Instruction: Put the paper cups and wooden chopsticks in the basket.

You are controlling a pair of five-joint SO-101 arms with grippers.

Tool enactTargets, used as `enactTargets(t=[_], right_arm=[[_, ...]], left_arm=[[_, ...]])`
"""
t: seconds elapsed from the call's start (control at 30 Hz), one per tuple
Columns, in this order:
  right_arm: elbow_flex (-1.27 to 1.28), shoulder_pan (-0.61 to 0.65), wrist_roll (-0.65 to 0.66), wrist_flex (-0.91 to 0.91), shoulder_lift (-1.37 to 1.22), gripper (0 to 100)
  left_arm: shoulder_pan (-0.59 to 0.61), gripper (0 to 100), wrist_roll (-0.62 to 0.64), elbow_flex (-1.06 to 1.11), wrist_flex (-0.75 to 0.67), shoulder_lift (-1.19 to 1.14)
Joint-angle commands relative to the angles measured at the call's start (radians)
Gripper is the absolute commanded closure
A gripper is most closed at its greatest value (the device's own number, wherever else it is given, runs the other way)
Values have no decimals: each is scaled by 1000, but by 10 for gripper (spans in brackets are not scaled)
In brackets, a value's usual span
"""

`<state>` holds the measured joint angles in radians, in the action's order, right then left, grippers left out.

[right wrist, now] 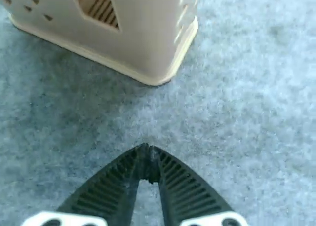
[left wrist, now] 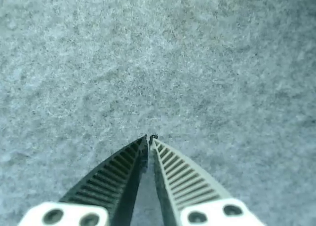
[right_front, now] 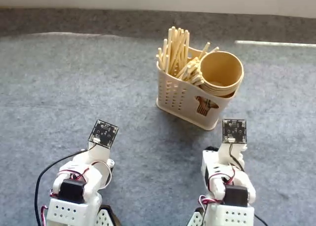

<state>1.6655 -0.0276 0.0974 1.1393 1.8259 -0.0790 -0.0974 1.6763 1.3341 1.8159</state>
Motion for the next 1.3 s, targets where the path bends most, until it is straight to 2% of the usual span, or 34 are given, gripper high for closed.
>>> enactTargets(t=[0.0, 0.17, 0.43, 1.27], right_arm=[[90, -7, -20, -96, 13, 994], [145, -7, -25, -96, 13, 994], [145, -15, -20, 101, 13, 994], [143, -25, -20, 108, 13, 994]], left_arm=[[5, 970, -6, 19, 6, 2], [5, 970, -6, 19, 6, 2], [5, 970, -6, 19, 6, 2], [5, 970, -6, 19, 6, 2]])
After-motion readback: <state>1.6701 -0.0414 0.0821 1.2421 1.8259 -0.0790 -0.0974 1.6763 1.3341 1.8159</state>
